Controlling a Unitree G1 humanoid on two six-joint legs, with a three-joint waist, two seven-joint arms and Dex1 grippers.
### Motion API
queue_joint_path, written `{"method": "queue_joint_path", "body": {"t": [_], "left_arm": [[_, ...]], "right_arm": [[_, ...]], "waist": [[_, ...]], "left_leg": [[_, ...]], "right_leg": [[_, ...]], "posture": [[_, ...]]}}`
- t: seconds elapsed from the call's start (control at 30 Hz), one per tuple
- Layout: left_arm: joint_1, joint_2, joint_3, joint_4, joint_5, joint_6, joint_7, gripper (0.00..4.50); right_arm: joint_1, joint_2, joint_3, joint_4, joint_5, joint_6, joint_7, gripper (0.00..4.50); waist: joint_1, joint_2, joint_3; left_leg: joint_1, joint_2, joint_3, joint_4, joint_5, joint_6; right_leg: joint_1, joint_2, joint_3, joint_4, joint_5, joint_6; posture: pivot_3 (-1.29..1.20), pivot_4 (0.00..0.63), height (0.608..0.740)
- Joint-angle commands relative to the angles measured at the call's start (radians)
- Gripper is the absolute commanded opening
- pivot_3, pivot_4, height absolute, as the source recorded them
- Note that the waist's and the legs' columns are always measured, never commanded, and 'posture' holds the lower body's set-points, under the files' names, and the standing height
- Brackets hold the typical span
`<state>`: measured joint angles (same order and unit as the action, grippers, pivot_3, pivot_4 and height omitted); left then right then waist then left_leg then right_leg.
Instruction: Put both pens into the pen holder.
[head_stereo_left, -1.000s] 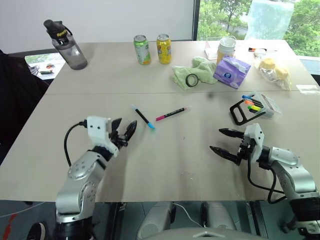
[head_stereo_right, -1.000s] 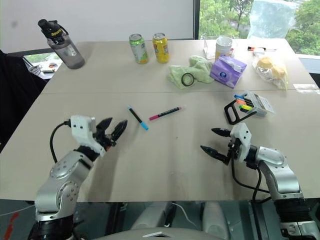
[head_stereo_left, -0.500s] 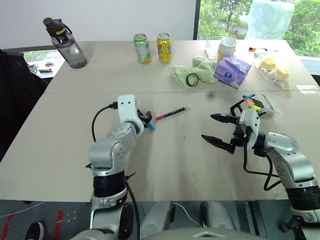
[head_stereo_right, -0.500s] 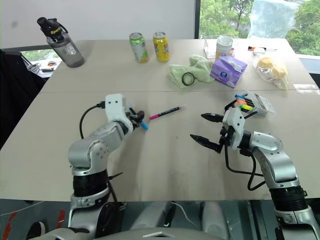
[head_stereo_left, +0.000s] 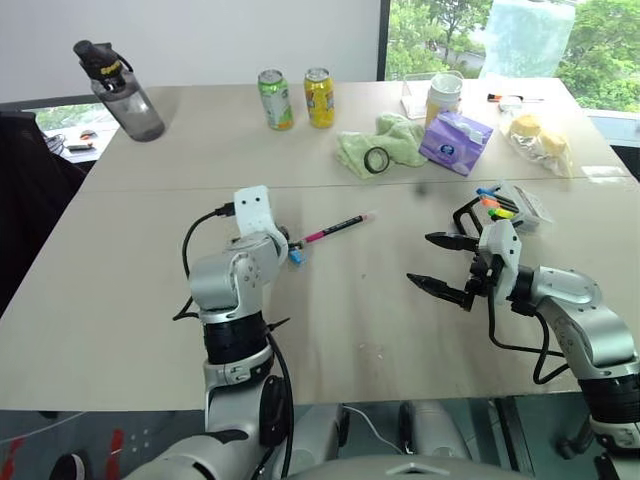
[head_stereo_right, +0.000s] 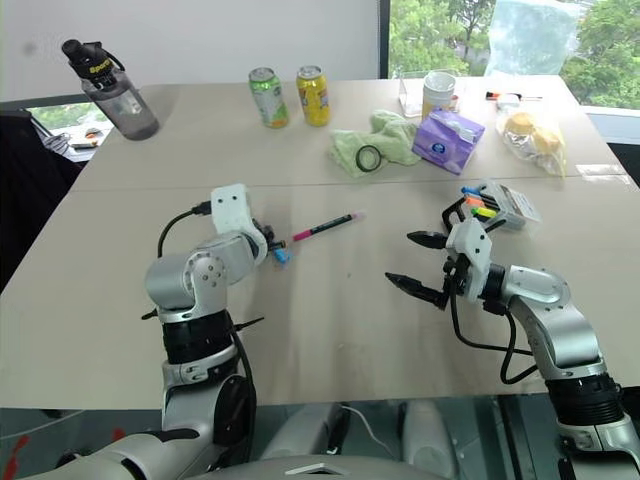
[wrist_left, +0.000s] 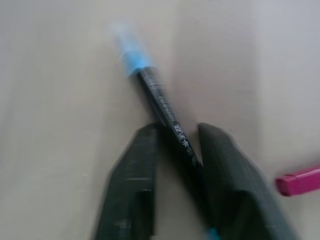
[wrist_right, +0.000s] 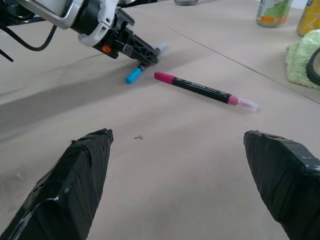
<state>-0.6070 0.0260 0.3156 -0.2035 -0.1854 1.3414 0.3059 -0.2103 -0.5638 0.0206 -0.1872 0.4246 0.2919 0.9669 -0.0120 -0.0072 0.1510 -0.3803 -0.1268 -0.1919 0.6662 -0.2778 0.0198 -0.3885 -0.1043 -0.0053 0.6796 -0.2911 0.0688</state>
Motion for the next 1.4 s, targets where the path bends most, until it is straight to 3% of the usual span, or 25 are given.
{"method": "queue_joint_path", "body": {"t": [0.03, 0.17, 0.3, 0.4, 0.57, 0.73, 0.93, 1.03, 1.2, 1.4], "left_arm": [[0.030, -0.018, 0.063, 0.046, 0.063, 0.077, 0.048, 0.05], [0.044, -0.011, 0.045, 0.039, 0.091, 0.045, 0.042, 0.05], [0.101, 0.019, -0.020, -0.025, 0.063, -0.164, -0.050, 0.05], [0.202, 0.047, -0.068, -0.110, -0.009, -0.460, -0.250, 0.05], [0.329, 0.094, -0.093, -0.182, -0.109, -0.664, -0.473, 0.05], [0.467, 0.305, -0.217, -0.253, -0.168, -0.857, -0.858, 0.05], [0.424, 0.365, -0.245, -0.209, -0.206, -0.925, -0.963, 0.05], [0.386, 0.362, -0.282, -0.177, -0.205, -0.952, -0.993, 0.05], [0.355, 0.327, -0.304, -0.166, -0.238, -0.954, -0.992, 0.05], [0.369, 0.315, -0.330, -0.184, -0.255, -0.959, -1.007, 0.05]], "right_arm": [[-0.004, -0.002, -0.021, -0.033, 0.016, -0.008, -0.005, 4.50], [-0.007, 0.000, -0.020, -0.028, 0.016, -0.010, -0.006, 4.50], [-0.018, 0.009, -0.021, -0.029, 0.028, 0.002, -0.014, 4.50], [-0.040, 0.033, -0.031, -0.038, 0.065, 0.044, -0.039, 4.50], [-0.064, 0.056, -0.020, -0.056, 0.094, 0.114, -0.079, 4.50], [-0.121, 0.130, -0.033, -0.093, 0.140, 0.291, -0.251, 4.50], [-0.258, 0.185, -0.121, -0.111, 0.354, 0.645, -0.421, 4.50], [-0.317, 0.288, -0.159, -0.135, 0.514, 0.780, -0.530, 4.50], [-0.346, 0.389, -0.169, -0.141, 0.607, 0.847, -0.641, 4.50], [-0.348, 0.435, -0.128, -0.132, 0.587, 0.836, -0.701, 4.50]], "waist": [[-0.001, 0.000, 0.000], [-0.005, 0.000, -0.001], [-0.006, 0.001, -0.001], [-0.005, 0.001, -0.001], [0.016, 0.000, -0.001], [0.019, 0.001, 0.000], [0.025, 0.002, 0.000], [0.019, 0.002, 0.000], [0.005, 0.001, 0.000], [-0.006, 0.002, 0.000]], "left_leg": [[0.000, 0.000, 0.000, 0.000, 0.000, 0.000], [0.001, 0.000, 0.001, 0.000, 0.000, 0.000], [0.002, 0.002, 0.003, -0.001, 0.000, 0.000], [0.002, 0.003, 0.005, -0.001, 0.000, 0.000], [-0.002, 0.004, 0.004, 0.000, 0.000, 0.000], [-0.003, 0.004, 0.005, -0.003, 0.000, 0.000], [-0.003, 0.004, 0.005, -0.003, 0.000, 0.000], [-0.003, 0.004, 0.005, -0.004, 0.000, 0.000], [-0.003, 0.004, 0.005, -0.006, 0.000, 0.001], [-0.002, 0.004, 0.005, -0.006, 0.000, 0.001]], "right_leg": [[0.000, 0.000, 0.000, 0.000, 0.000, 0.000], [0.000, 0.000, 0.002, 0.000, 0.000, 0.000], [0.000, 0.001, 0.003, 0.000, 0.000, 0.000], [-0.001, 0.003, 0.004, 0.001, 0.001, -0.001], [-0.004, 0.003, 0.004, -0.001, 0.002, -0.002], [-0.008, 0.003, 0.006, -0.001, 0.002, -0.002], [-0.007, 0.003, 0.006, -0.001, 0.002, -0.002], [-0.008, 0.003, 0.006, -0.001, 0.002, -0.002], [-0.008, 0.002, 0.006, -0.002, 0.002, -0.002], [-0.008, 0.002, 0.007, -0.001, 0.002, -0.002]], "posture": [[0.00, 0.150, 0.740], [0.00, 0.150, 0.740], [0.00, 0.150, 0.740], [0.00, 0.150, 0.740], [0.00, 0.150, 0.740], [0.00, 0.150, 0.740], [0.00, 0.150, 0.740], [0.00, 0.150, 0.740], [0.00, 0.150, 0.740], [0.00, 0.150, 0.740]]}}
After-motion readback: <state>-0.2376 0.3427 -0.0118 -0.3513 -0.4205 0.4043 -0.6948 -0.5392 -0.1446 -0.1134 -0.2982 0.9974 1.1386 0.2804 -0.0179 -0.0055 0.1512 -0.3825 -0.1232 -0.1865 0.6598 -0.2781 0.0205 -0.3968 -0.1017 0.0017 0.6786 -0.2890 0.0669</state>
